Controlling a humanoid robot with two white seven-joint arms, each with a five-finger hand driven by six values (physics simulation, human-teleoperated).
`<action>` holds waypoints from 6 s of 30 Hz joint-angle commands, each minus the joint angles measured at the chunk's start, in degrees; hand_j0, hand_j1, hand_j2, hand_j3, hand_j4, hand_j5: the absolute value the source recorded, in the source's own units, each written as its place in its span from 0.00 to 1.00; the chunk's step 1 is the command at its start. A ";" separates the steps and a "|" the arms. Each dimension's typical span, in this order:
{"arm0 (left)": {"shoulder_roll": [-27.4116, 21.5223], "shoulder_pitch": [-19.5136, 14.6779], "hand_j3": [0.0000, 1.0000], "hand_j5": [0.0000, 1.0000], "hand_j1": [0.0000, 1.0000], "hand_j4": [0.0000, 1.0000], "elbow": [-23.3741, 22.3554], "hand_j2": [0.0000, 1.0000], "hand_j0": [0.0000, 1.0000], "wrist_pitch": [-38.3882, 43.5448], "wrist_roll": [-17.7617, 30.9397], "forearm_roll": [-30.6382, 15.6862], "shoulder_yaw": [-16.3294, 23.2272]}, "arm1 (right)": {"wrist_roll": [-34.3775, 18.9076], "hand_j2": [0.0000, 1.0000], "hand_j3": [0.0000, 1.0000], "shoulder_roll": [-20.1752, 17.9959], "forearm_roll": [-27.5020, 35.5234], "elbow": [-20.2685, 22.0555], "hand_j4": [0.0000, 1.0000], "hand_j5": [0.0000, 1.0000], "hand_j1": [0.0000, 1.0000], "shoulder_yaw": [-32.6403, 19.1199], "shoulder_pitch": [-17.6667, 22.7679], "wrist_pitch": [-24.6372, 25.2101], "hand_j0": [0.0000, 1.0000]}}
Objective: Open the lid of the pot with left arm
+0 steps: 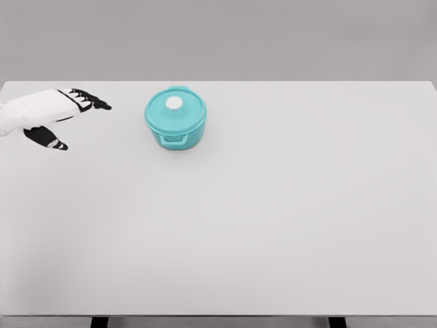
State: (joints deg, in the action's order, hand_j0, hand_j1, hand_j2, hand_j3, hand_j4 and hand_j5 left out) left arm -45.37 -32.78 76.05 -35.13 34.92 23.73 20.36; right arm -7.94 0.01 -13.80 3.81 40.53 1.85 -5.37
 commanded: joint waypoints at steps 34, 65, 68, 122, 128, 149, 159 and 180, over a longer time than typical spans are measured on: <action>19.79 -36.30 1.00 1.00 1.00 1.00 -19.10 1.00 1.00 0.13 0.08 -2.02 38.70 | -0.06 1.00 1.00 -0.01 0.00 -0.30 1.00 1.00 1.00 -0.01 0.00 -0.07 1.00; 20.49 -35.77 0.79 0.79 0.79 0.79 -22.00 0.79 0.79 0.13 0.08 0.80 40.55 | -0.06 1.00 1.00 -0.01 0.00 -0.30 1.00 1.00 1.00 -0.01 0.00 -0.07 1.00; 20.85 -35.77 0.79 0.79 0.79 0.79 -22.35 0.79 0.79 0.13 0.08 1.41 40.55 | 0.02 1.00 1.00 -0.01 0.00 -0.30 1.00 1.00 1.00 -0.01 0.00 -0.07 1.00; 22.43 -35.33 0.48 0.48 0.48 0.48 -24.46 0.48 0.48 0.13 0.08 4.75 40.02 | -0.06 1.00 1.00 -0.01 0.00 -0.30 1.00 1.00 1.00 -0.01 0.00 -0.07 1.00; 22.17 -35.33 0.44 0.44 0.44 0.44 -24.46 0.44 0.44 0.13 0.08 4.66 40.02 | -0.06 1.00 1.00 -0.01 0.00 -0.30 1.00 1.00 1.00 -0.01 0.00 -0.07 1.00; 7.75 -37.18 0.38 0.38 0.38 0.38 -23.58 0.38 0.38 0.13 0.08 6.07 39.84 | -0.06 1.00 1.00 -0.01 0.00 -0.30 1.00 1.00 1.00 -0.01 0.00 -0.07 1.00; 9.07 -36.83 0.98 0.98 0.98 0.98 -24.37 0.98 0.98 0.13 0.08 6.95 40.02 | 0.02 1.00 1.00 -0.01 0.00 -0.30 1.00 1.00 1.00 -0.01 0.00 -0.07 1.00; 8.81 -36.91 1.00 1.00 1.00 1.00 -26.04 1.00 1.00 0.13 0.08 20.57 41.60 | -0.06 1.00 1.00 -0.01 0.00 -0.30 1.00 1.00 1.00 -0.01 0.00 -0.07 1.00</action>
State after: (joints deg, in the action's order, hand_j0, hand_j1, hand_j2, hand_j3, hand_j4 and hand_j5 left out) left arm -36.67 -69.70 50.05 -35.11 35.02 42.71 61.61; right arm -7.98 0.01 -13.80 3.52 40.51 1.85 -5.44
